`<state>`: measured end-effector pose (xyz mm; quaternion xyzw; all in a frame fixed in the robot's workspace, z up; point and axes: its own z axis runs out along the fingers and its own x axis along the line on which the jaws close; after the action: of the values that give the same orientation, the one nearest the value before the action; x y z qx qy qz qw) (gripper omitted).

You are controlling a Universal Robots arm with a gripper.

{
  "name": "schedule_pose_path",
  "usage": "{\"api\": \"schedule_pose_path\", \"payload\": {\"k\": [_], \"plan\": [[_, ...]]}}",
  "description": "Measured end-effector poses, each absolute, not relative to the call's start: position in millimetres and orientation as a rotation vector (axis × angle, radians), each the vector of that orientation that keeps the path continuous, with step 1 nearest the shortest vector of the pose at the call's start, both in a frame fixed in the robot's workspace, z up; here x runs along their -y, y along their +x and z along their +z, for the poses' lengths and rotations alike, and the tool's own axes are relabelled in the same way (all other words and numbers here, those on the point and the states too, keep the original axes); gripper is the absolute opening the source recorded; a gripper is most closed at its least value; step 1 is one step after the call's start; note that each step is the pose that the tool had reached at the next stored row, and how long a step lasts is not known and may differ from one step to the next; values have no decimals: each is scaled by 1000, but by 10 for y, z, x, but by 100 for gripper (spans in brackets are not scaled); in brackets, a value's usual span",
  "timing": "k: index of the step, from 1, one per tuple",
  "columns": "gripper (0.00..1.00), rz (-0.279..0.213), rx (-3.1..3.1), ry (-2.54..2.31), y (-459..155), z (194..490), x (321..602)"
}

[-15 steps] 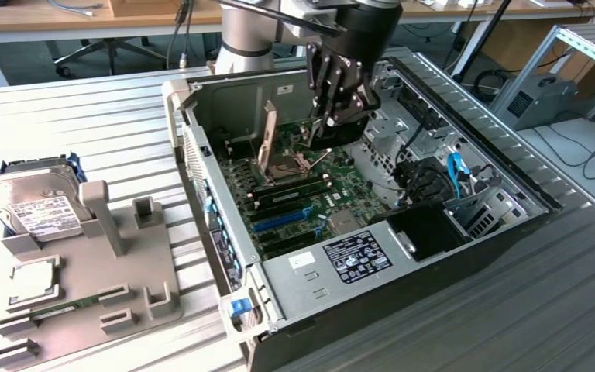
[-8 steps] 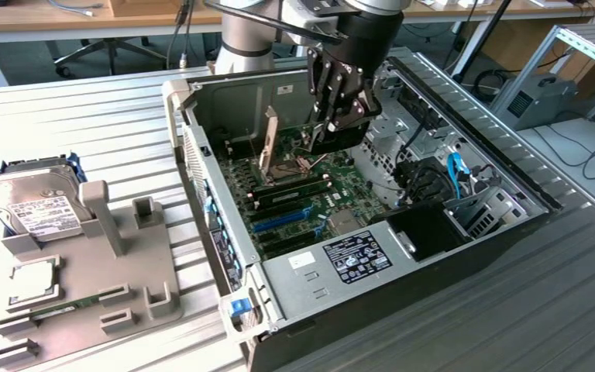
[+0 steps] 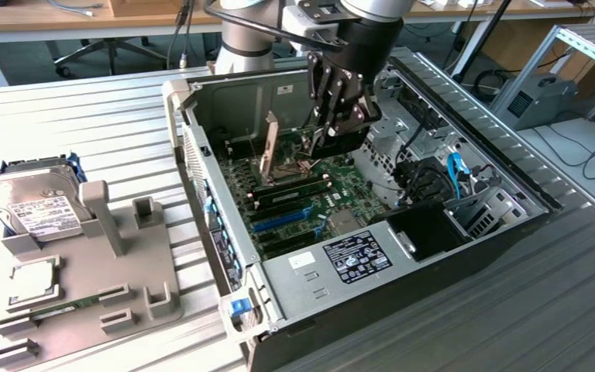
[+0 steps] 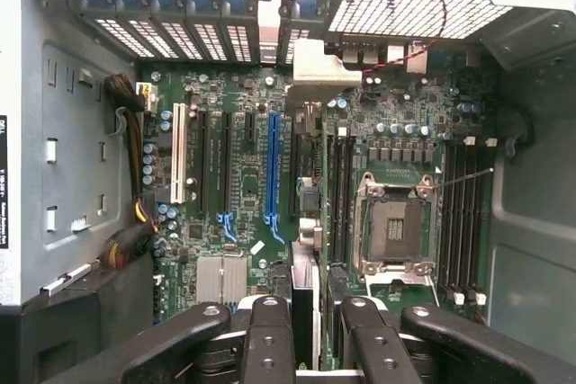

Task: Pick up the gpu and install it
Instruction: 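Insert the gpu into the slot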

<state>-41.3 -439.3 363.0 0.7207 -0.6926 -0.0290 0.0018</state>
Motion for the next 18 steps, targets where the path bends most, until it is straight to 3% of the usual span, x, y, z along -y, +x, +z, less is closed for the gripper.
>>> {"api": "schedule_pose_path", "payload": {"k": [18], "plan": [[26,-88,2180,2253,-427,3516,4433]]}}
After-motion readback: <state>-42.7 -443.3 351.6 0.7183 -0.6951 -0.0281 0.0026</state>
